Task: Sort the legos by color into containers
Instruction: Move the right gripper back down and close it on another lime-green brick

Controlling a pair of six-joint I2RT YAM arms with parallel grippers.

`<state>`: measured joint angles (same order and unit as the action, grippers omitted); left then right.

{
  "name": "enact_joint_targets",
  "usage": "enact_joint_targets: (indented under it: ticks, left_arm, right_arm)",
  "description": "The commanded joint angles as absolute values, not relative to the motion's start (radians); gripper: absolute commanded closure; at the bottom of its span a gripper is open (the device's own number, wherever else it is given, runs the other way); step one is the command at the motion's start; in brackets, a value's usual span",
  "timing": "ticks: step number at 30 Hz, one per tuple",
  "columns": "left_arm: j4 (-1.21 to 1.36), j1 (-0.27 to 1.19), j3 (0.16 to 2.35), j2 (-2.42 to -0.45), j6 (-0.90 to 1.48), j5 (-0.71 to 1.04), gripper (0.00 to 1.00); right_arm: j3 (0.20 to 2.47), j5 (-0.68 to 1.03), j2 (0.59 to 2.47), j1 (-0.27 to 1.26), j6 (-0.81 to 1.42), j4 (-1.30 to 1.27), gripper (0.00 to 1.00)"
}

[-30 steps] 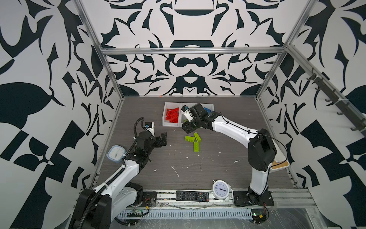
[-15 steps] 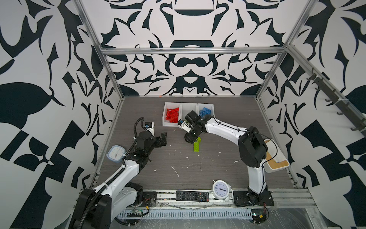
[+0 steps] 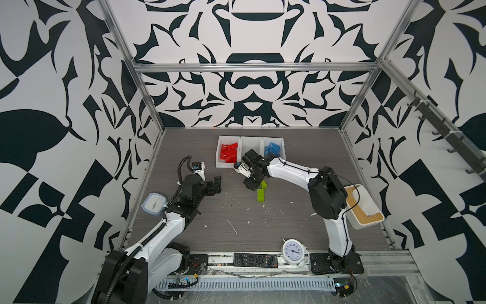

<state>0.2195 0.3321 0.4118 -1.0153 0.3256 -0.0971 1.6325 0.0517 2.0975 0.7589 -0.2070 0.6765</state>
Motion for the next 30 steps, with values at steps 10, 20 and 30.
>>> enact_joint_targets:
  ticks: [10,20,30]
  left_arm:
    - [0.222,0.328,0.402,-1.013,0.335,-0.116,0.0]
    - [0.22,0.328,0.404,-1.015,0.334,-0.112,0.0]
    - [0.213,0.328,0.403,-1.002,0.334,-0.112,0.0]
  right_arm:
    - [1.673,0.052,2.1,0.759,-0.197,0.666,0.69]
    - [1.628,0.076,2.034,0.759,-0.15,0.628,0.79]
    - [1.656,0.126,2.0,0.726,-0.052,0.662,0.65]
